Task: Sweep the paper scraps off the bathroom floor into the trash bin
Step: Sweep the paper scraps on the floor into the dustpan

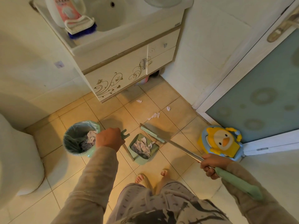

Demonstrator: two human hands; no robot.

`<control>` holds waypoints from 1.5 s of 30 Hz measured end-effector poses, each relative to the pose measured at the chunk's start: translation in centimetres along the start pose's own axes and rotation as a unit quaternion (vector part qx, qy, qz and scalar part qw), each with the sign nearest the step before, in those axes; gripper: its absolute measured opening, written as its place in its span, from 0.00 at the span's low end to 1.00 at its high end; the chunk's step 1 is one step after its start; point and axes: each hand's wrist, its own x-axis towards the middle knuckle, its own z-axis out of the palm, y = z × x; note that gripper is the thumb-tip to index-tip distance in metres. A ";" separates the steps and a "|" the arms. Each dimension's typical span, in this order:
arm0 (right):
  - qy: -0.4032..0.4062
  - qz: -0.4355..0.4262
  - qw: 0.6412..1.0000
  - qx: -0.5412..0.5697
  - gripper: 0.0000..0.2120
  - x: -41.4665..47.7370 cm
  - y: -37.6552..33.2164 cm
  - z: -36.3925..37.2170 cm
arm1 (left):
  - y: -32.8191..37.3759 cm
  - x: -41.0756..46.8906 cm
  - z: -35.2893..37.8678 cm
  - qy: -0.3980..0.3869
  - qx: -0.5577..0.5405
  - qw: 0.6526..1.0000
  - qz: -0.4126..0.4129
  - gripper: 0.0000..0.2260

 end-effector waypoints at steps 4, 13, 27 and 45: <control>0.008 -0.007 1.000 0.014 0.15 0.1 -1.3 -0.1 | 0.6 -0.2 0.0 0.005 -0.003 1.000 -0.007 0.14; 0.034 -0.039 0.999 0.004 0.16 0.5 -4.1 -6.1 | 4.0 1.9 -1.4 0.003 -0.030 0.998 -0.047 0.16; 0.045 -0.054 0.991 -0.114 0.17 3.7 -15.7 -21.7 | 14.8 5.1 -2.7 0.005 -0.036 0.985 -0.167 0.15; -0.081 -0.083 0.993 -0.011 0.16 3.1 -19.8 -18.2 | 17.1 6.6 -2.4 -0.014 -0.063 0.980 -0.189 0.13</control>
